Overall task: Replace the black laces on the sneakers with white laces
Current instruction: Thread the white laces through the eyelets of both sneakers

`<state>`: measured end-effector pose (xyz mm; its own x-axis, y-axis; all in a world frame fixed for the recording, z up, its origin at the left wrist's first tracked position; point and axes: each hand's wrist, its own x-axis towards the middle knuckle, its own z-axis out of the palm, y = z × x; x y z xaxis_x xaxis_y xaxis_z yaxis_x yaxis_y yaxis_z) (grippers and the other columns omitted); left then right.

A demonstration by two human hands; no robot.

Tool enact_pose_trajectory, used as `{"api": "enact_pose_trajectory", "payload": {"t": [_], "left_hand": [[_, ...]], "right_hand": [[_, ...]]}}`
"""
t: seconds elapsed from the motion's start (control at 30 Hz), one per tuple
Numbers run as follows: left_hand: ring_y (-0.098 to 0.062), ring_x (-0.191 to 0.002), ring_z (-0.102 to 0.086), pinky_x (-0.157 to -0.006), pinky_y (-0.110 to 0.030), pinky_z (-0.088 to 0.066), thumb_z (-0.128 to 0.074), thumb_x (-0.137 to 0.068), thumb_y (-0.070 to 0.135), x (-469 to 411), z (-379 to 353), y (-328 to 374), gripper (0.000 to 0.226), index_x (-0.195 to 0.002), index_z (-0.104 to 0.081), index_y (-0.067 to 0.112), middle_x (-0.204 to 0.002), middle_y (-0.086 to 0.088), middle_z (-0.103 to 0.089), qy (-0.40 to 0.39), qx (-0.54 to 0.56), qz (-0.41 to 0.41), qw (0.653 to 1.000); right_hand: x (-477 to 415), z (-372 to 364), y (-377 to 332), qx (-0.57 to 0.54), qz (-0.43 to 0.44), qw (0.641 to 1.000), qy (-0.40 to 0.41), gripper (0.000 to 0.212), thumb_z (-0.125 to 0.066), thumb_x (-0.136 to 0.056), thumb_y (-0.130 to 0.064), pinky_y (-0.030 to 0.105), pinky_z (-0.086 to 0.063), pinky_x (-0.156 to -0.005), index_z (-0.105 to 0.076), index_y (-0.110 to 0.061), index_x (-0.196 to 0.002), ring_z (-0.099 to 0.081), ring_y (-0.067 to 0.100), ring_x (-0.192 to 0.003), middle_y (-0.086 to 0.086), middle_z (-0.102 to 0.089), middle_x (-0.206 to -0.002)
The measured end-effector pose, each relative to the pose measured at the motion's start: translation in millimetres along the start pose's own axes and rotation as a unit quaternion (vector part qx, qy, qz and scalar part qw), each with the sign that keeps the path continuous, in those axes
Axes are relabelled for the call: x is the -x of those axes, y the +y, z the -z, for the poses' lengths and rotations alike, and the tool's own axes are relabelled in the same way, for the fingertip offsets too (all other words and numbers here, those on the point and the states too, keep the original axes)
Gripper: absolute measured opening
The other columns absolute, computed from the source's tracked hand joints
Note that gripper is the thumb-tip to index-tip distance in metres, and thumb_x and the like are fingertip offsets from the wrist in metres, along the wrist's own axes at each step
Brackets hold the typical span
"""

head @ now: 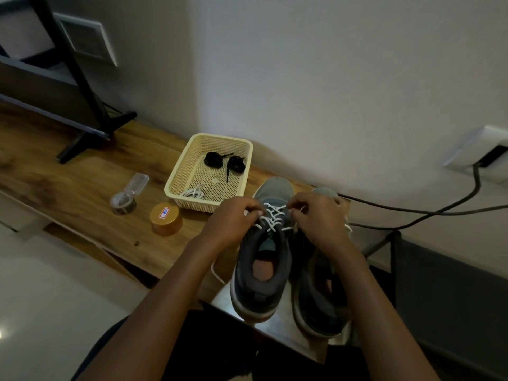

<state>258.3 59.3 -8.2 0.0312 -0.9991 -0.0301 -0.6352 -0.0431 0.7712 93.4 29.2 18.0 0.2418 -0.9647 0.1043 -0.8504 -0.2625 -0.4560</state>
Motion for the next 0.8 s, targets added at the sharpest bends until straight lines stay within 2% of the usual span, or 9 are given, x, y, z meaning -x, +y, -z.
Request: {"api": "enact_pose_trajectory", "payload": {"t": [0.07,0.17,0.27,0.37,0.47,0.53,0.6,0.7,0.8], "left_hand": [[-0.017,-0.094,-0.064,-0.087,-0.035,-0.051,-0.061,-0.09,0.011,-6.2,2.9,0.9,0.018,-0.102,-0.074,0.016,-0.104,-0.004,-0.07,-0.034,-0.029,-0.009,0.999],[-0.016,-0.096,-0.064,-0.091,-0.036,-0.051,-0.065,-0.086,0.008,-11.0,2.0,1.9,0.02,-0.103,-0.073,0.015,-0.105,-0.005,-0.07,-0.051,-0.034,-0.021,0.998],[-0.018,-0.096,-0.064,-0.091,-0.037,-0.051,-0.067,-0.084,0.006,-8.9,1.6,1.3,0.021,-0.104,-0.072,0.011,-0.104,-0.009,-0.069,-0.043,-0.021,-0.04,0.998],[-0.018,-0.096,-0.063,-0.087,-0.034,-0.051,-0.067,-0.083,0.003,-7.9,2.4,-1.4,0.024,-0.104,-0.073,0.013,-0.104,-0.007,-0.067,-0.04,-0.034,-0.076,0.996],[-0.02,-0.098,-0.06,-0.084,-0.029,-0.047,-0.065,-0.083,0.0,-8.1,0.6,-2.6,0.027,-0.105,-0.072,0.013,-0.107,-0.007,-0.064,-0.046,-0.053,-0.097,0.993],[-0.019,-0.098,-0.058,-0.081,-0.025,-0.044,-0.063,-0.084,0.0,-8.3,-0.8,-3.5,0.025,-0.104,-0.072,0.013,-0.107,-0.007,-0.063,-0.046,-0.065,-0.1,0.992],[-0.02,-0.097,-0.058,-0.08,-0.025,-0.043,-0.063,-0.085,0.001,-8.8,-1.8,-4.4,0.024,-0.104,-0.072,0.013,-0.106,-0.008,-0.063,-0.043,-0.069,-0.101,0.992],[-0.021,-0.098,-0.059,-0.083,-0.027,-0.045,-0.063,-0.085,0.002,-8.9,-2.8,-5.2,0.023,-0.105,-0.071,0.012,-0.106,-0.008,-0.062,-0.034,-0.067,-0.099,0.992],[-0.02,-0.099,-0.058,-0.081,-0.024,-0.042,-0.063,-0.086,0.004,-9.1,-4.8,-5.4,0.023,-0.106,-0.07,0.012,-0.107,-0.007,-0.062,-0.031,-0.078,-0.102,0.991]], "right_hand": [[-2.6,-3.1,-2.7,0.003,0.037,0.998,-0.044,0.013,-0.062,-0.085,-0.017,0.052,-0.025,-0.108,-0.071,-0.024,-0.09,-0.059,0.016,-0.098,-0.008,-0.068,-0.097],[-4.5,-5.5,-5.2,0.015,0.058,0.995,-0.078,0.015,-0.061,-0.087,-0.017,0.051,-0.023,-0.108,-0.072,-0.024,-0.093,-0.056,0.016,-0.101,-0.008,-0.067,-0.101],[-5.2,-0.2,-2.3,-0.076,0.076,0.991,-0.081,0.012,-0.066,-0.083,-0.013,0.053,-0.039,-0.094,-0.074,-0.02,-0.088,-0.056,0.016,-0.089,-0.01,-0.062,-0.086],[-1.9,0.5,-4.6,-0.036,0.099,0.987,-0.121,0.015,-0.064,-0.085,-0.014,0.05,-0.044,-0.09,-0.075,-0.017,-0.094,-0.058,0.02,-0.091,-0.001,-0.068,-0.095],[0.9,-3.5,-7.3,-0.005,0.101,0.987,-0.127,0.014,-0.058,-0.089,-0.015,0.047,-0.042,-0.092,-0.071,-0.017,-0.095,-0.057,0.024,-0.097,0.003,-0.066,-0.102],[3.6,-7.7,-7.4,0.013,0.097,0.987,-0.127,0.012,-0.051,-0.092,-0.015,0.039,-0.037,-0.092,-0.062,-0.018,-0.094,-0.055,0.024,-0.099,0.004,-0.062,-0.103],[5.7,-10.6,-6.8,0.022,0.086,0.988,-0.13,0.01,-0.043,-0.095,-0.014,0.037,-0.026,-0.093,-0.051,-0.018,-0.091,-0.052,0.022,-0.098,0.002,-0.058,-0.099],[8.3,-13.0,-7.1,0.032,0.063,0.989,-0.133,0.013,-0.038,-0.094,-0.009,0.041,-0.01,-0.107,-0.043,-0.018,-0.086,-0.045,0.017,-0.086,-0.003,-0.051,-0.087],[8.6,-10.9,-6.8,0.041,0.049,0.988,-0.14,0.012,-0.037,-0.093,-0.008,0.046,0.0,-0.112,-0.043,-0.017,-0.087,-0.044,0.015,-0.082,-0.005,-0.049,-0.082]]}}
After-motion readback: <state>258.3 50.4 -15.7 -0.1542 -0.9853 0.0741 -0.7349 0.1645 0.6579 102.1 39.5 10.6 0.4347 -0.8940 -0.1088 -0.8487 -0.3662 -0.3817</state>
